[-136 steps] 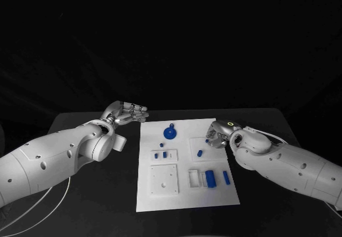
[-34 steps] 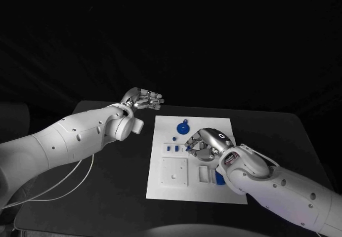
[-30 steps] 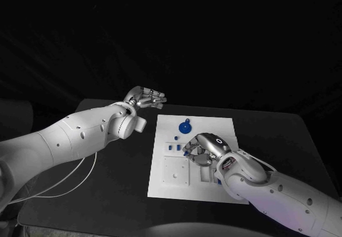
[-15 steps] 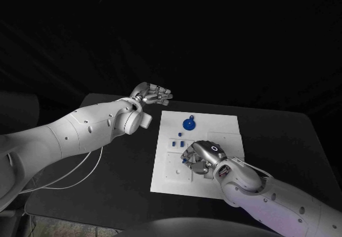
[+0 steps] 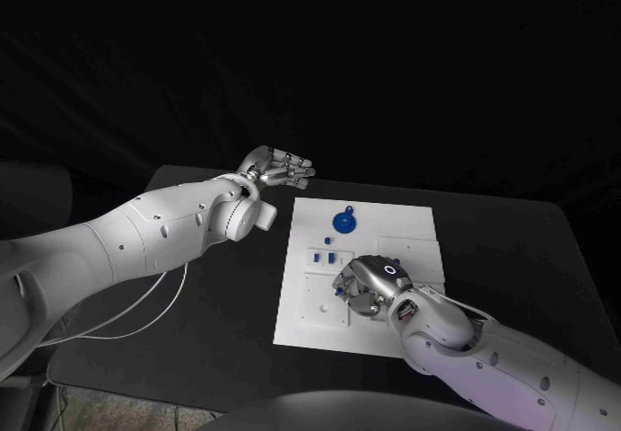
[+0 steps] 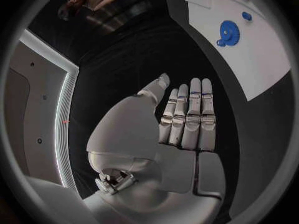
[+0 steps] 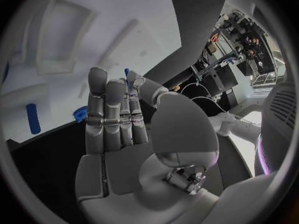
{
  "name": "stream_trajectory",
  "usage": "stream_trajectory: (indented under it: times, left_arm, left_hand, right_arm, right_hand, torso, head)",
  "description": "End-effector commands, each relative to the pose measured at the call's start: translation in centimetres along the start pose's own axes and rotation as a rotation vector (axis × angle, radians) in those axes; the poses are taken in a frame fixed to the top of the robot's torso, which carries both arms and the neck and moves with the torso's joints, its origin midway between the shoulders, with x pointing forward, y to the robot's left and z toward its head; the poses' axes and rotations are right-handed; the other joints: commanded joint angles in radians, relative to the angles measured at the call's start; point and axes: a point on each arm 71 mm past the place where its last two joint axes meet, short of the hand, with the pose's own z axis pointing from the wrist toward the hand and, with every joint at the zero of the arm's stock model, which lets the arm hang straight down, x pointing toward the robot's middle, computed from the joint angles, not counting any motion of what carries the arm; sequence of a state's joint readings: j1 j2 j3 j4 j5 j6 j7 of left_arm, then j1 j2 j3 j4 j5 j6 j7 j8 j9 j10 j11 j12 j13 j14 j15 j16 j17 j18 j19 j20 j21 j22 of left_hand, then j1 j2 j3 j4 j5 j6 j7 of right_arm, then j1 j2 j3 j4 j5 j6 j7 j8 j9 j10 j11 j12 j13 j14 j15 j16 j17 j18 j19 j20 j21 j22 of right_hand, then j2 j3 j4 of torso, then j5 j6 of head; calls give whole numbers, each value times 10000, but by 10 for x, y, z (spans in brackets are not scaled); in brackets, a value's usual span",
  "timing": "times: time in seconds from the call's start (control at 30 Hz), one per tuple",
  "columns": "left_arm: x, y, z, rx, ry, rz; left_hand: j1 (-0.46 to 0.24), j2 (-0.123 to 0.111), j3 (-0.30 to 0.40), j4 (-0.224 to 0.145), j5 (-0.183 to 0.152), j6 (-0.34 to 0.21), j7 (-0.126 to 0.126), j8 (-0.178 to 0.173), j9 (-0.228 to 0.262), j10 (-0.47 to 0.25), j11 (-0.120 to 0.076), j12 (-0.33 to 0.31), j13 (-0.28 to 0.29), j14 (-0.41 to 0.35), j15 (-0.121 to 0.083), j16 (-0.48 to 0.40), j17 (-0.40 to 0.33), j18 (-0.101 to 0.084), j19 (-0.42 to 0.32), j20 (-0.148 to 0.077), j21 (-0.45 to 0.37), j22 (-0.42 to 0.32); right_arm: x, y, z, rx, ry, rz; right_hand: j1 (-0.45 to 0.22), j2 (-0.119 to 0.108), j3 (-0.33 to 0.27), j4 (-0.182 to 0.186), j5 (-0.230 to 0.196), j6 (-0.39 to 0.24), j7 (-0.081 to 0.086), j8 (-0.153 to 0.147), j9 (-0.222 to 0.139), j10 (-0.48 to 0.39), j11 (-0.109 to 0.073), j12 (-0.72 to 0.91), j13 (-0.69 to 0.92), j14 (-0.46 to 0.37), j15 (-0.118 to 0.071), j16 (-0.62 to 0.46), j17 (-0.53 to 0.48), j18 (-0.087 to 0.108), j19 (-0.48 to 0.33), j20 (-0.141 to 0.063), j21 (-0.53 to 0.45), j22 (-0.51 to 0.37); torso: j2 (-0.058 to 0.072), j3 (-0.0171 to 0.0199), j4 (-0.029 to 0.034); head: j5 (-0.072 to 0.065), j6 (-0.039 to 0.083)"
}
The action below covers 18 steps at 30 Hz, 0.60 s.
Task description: Assemble the parts on the task board
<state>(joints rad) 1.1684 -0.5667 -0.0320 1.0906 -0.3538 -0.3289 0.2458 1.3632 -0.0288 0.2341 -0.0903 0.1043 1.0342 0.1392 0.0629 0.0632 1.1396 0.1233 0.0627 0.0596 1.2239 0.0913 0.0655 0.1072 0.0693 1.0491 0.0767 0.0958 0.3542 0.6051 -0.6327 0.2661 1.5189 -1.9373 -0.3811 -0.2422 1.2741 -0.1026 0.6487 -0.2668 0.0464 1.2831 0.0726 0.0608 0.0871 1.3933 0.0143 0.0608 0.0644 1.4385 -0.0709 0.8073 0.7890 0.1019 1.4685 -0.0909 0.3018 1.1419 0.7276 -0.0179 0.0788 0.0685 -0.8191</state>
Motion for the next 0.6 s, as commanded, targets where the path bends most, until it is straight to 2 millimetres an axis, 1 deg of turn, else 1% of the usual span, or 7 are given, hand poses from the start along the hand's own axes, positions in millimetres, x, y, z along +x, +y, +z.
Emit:
stream_trajectory:
  times: [0.03,0.13,0.27,0.4,0.6]
  left_arm:
    - [3,-1,0,96,188,-119]
    - [3,-1,0,93,207,-124]
    - [3,-1,0,91,230,-131]
    - [4,-1,0,85,246,-136]
    - [4,-2,0,72,272,-143]
  left_hand:
    - [-27,82,12,-16,62,63,22,1,2,-53,-17,-44,-8,20,7,-37,-13,-79,20,-27,14,-9]
    - [-27,82,12,-16,62,63,22,1,2,-53,-17,-44,-8,20,7,-37,-13,-79,20,-27,14,-9]
    - [-27,82,12,-16,62,63,22,1,2,-53,-17,-44,-8,20,7,-37,-13,-79,20,-27,14,-9]
    - [-50,97,-2,-13,60,56,25,1,2,-60,-14,-44,-8,21,9,-35,-11,-78,9,-24,40,-26]
    - [-50,97,-2,-13,60,56,25,1,2,-60,-14,-44,-8,21,9,-35,-11,-78,9,-24,40,-26]
  right_arm:
    - [1,-2,0,242,-31,-430]
    - [2,-3,1,329,-43,-478]
    - [3,-3,1,416,-119,-526]
    - [4,-3,2,476,-177,-559]
    - [5,-4,2,504,-129,-590]
  right_hand:
    - [-74,19,40,-18,30,75,-19,38,14,68,-17,9,10,43,-24,-54,12,138,340,-68,32,13]
    - [-74,19,40,-18,30,75,-19,38,14,68,-17,9,10,43,-24,-54,12,138,340,-68,32,13]
    - [-74,19,40,-18,30,75,-19,38,14,68,-17,9,10,43,-24,-54,12,138,340,-68,32,13]
    - [-80,12,71,-27,30,79,-22,38,15,73,-17,8,10,46,-25,-57,21,141,340,-69,45,23]
    - [-80,12,71,-27,30,79,-22,38,15,73,-17,8,10,46,-25,-57,21,141,340,-69,45,23]
  torso:
    - [-1,-6,3]
    - [0,-11,3]
    - [1,-2,4]
    - [-2,-3,10]
    - [3,-3,-1]
  head:
    - [0,-13]
    - [5,-23]
    - [38,-34]
    - [34,-36]
    - [48,-48]
